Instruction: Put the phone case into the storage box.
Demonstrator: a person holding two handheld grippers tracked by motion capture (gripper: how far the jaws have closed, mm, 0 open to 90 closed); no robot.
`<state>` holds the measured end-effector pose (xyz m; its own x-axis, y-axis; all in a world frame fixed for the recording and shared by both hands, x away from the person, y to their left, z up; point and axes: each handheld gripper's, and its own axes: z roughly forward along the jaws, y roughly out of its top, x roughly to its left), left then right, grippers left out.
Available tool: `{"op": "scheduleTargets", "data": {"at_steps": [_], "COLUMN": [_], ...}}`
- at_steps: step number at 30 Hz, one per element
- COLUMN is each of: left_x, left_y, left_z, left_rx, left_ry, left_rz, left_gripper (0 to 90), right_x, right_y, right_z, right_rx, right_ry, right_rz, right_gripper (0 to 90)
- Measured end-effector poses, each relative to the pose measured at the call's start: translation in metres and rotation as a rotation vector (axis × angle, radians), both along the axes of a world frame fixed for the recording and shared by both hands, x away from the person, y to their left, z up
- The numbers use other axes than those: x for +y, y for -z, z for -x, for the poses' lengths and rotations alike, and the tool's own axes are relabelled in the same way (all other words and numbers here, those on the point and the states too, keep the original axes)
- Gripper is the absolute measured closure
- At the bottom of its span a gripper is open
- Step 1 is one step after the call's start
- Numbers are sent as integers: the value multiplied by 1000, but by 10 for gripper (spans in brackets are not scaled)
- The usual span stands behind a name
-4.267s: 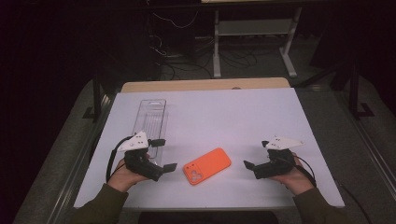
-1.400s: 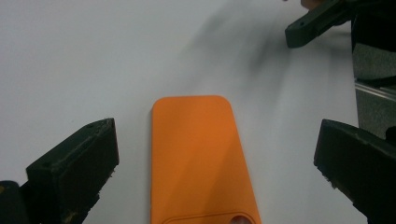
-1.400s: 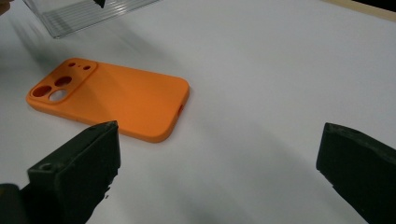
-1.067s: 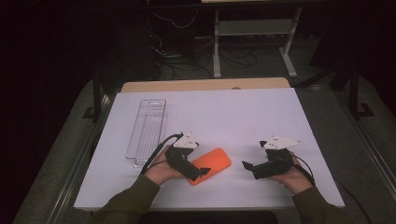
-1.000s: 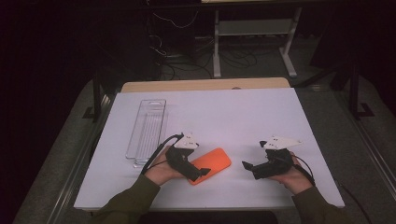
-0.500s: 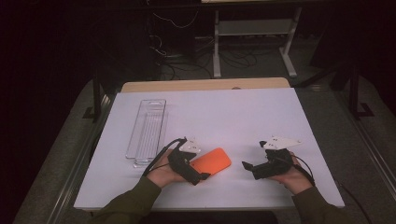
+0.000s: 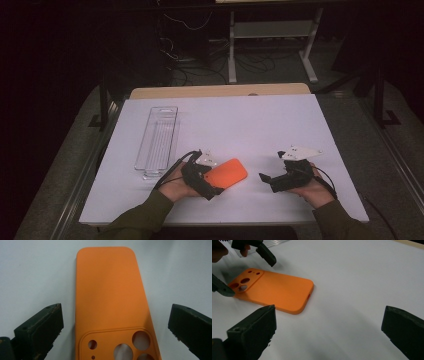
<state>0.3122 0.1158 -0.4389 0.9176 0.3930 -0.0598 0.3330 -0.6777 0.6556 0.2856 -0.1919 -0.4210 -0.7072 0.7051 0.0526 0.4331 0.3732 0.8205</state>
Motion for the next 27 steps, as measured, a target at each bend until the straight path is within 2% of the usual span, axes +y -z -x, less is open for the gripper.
{"op": "scheduleTargets", "data": {"at_steps": [7, 18, 27], "left_x": [-2, -4, -5], "left_y": [5, 8, 8], "left_z": [0, 2, 3], "left_rx": [-2, 13, -15], "left_ry": [14, 21, 15], "left_rz": [-43, -70, -88], "left_gripper": [0, 0, 28], "right_x": [0, 0, 0], "right_y": [0, 0, 0], "right_z": [0, 0, 0], "right_rx": [-1, 1, 0], "right_ry": [0, 2, 0], "right_rz": [2, -1, 0], "right_gripper": [0, 0, 0]}}
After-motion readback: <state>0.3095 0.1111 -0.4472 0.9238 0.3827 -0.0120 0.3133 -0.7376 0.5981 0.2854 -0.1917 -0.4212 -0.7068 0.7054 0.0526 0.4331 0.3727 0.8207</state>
